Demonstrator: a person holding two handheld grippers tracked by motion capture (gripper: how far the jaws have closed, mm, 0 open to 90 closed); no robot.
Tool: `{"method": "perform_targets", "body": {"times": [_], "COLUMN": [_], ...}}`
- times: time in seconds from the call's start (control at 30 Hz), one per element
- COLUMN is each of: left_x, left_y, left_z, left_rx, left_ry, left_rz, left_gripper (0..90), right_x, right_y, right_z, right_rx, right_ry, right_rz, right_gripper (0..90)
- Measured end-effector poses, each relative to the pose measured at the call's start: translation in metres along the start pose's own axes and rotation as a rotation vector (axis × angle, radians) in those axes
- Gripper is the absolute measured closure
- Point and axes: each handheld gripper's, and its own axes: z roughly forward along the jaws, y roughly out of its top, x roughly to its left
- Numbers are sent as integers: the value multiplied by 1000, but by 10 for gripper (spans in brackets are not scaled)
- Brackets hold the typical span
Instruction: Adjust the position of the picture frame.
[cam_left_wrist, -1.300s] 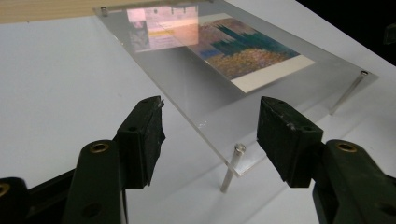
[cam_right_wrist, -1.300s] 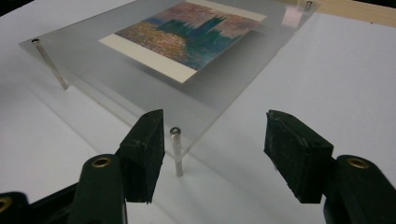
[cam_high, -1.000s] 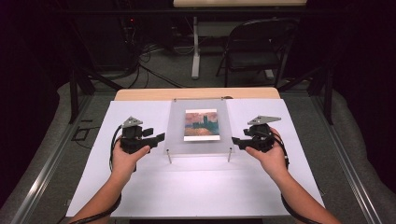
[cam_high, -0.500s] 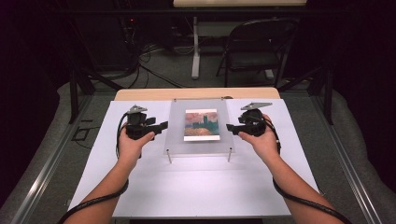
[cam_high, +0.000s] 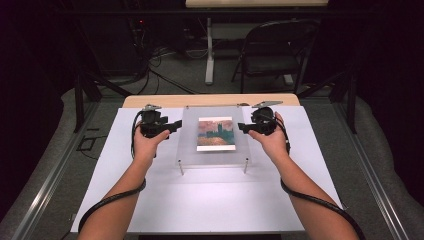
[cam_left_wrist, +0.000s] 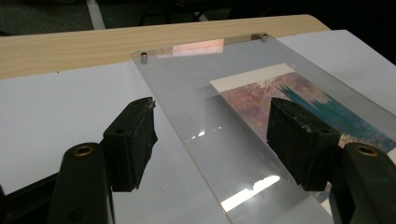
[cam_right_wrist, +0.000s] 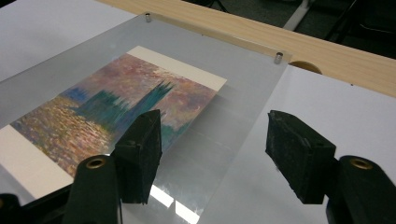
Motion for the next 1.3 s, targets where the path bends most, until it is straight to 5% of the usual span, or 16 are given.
{"method": "perform_targets", "body": {"times": [0.47, 1.3], "left_x": [8, 10], "left_y": [-5, -16], "left_z": [28, 51], "left_rx": [24, 102], "left_ry": [3, -36], "left_rz": [-48, -125], "left_gripper": [341, 343], "right_x": [-18, -15], "right_y": [-8, -13], "right_z": [26, 48], "right_rx": [-12, 64], "right_ry": [-11, 44], "right_rz": [129, 184], "right_gripper": [367, 380]}}
